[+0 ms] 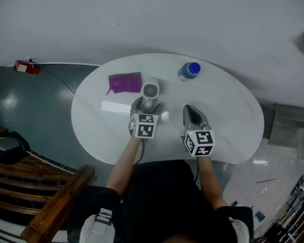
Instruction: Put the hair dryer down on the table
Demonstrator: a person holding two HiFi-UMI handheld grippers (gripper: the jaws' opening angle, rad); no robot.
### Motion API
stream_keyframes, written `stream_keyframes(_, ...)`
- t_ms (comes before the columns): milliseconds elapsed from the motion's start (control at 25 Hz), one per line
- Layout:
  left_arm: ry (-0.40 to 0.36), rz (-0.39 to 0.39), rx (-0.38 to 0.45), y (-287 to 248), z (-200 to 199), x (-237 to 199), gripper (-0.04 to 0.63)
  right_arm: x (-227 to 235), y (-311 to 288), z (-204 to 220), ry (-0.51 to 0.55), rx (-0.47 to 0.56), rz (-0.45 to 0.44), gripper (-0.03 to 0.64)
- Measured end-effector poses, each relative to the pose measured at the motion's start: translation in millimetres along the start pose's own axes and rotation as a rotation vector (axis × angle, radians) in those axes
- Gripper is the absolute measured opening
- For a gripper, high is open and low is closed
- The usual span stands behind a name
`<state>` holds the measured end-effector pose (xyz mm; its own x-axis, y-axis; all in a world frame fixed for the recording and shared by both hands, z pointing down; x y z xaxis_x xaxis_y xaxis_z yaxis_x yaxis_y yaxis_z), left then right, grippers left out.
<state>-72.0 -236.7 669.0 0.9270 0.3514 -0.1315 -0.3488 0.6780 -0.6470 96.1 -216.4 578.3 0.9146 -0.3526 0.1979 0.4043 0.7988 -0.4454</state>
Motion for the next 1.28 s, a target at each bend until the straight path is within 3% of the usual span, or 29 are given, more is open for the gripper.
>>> stream_keyframes(600, -0.003, -0.075, 0.055, 46.5, -3.5, 5.8, 0.368, -24.9, 39.3, -5.8, 0.037, 0.051, -0.038, 0.003)
stream_keyframes(840, 0.004, -0.135, 0.113, 76.6, -6.5, 8.4, 0.274, -34.7, 58.6, -6.8, 0.057, 0.072, -0.059, 0.003)
stream_keyframes(1280, 0.006, -0.171, 0.204, 130.6, -8.5, 35.3, 0.189, -47.5, 98.8, -10.3, 0.092, 0.115, -0.085, 0.003)
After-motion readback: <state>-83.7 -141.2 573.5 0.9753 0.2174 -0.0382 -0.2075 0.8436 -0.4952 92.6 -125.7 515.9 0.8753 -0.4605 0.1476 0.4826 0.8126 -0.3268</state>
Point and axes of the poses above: the fingertips, and each gripper's own axes: y backward along the fingers, x to its right, z out of its underside, the point moved 4 cm from there along y, backward along the fingers, and after that the axes turned 8 degrees about x, right-handed, at the moved point
